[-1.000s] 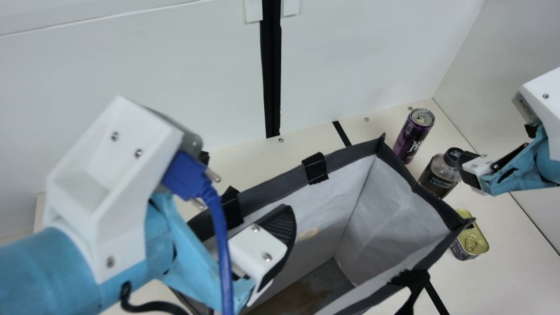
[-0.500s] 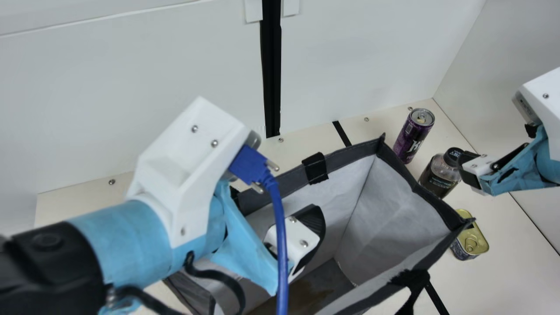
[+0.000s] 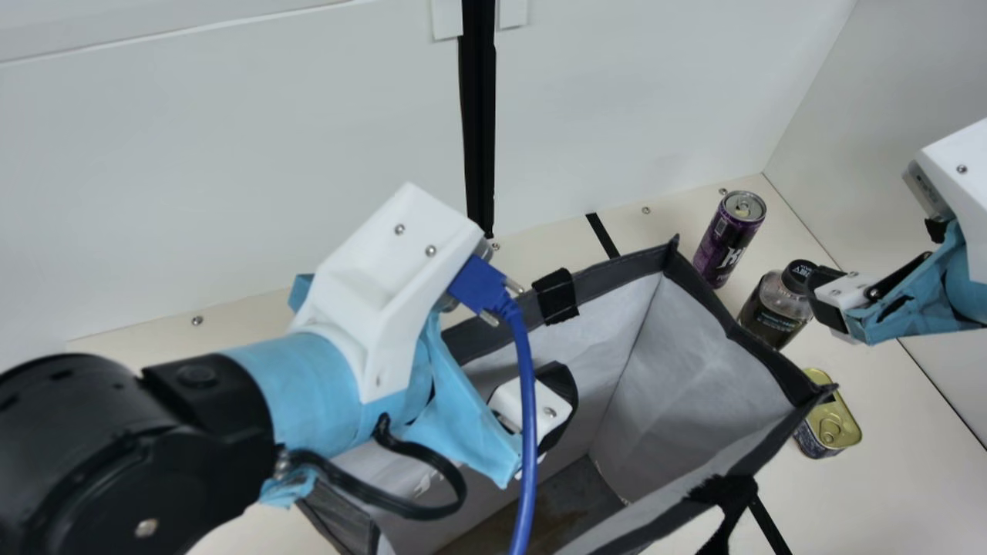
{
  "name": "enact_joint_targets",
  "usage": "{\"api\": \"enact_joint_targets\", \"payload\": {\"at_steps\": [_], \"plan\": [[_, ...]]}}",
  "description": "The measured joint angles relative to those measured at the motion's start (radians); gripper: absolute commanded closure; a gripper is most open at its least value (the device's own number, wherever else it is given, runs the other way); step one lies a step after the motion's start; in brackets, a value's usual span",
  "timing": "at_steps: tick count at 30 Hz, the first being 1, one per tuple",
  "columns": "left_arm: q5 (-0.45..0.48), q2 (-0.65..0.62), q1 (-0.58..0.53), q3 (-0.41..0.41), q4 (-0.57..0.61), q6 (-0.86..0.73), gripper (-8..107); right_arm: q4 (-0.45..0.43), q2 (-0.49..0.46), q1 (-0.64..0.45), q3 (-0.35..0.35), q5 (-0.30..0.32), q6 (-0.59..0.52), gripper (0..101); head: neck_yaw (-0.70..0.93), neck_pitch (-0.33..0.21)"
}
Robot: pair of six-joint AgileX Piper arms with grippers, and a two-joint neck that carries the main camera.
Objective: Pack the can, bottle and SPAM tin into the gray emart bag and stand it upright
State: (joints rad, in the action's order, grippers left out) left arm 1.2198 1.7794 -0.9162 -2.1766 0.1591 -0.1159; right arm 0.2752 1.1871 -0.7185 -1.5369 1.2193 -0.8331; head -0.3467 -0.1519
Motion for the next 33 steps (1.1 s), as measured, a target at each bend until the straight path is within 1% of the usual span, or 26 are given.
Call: {"api": "enact_joint_targets", "payload": {"at_steps": [2,16,17,26,33], "plan": [[0.000,0.006,0.000,0.006,0.000,0.000,9,0.000,0.000,0.000,0.000,0.000,0.000,6,0.000,0.000],[0.000,0.005,-0.010,0.035,-0.011,0.004,102,0.000,0.000,0.000,0.000,0.000,0.000,6,0.000,0.000],[0.000,-0.001,-0.010,0.039,-0.020,0.009,107,0.000,0.000,0.000,0.000,0.000,0.000,6,-0.002,0.000],[0.001,-0.042,-0.011,0.074,-0.097,0.091,107,0.000,0.000,0.000,0.000,0.000,0.000,6,-0.002,0.000],[0.001,-0.091,-0.008,0.089,-0.195,0.170,107,0.000,0.000,0.000,0.000,0.000,0.000,6,0.000,0.000]]}}
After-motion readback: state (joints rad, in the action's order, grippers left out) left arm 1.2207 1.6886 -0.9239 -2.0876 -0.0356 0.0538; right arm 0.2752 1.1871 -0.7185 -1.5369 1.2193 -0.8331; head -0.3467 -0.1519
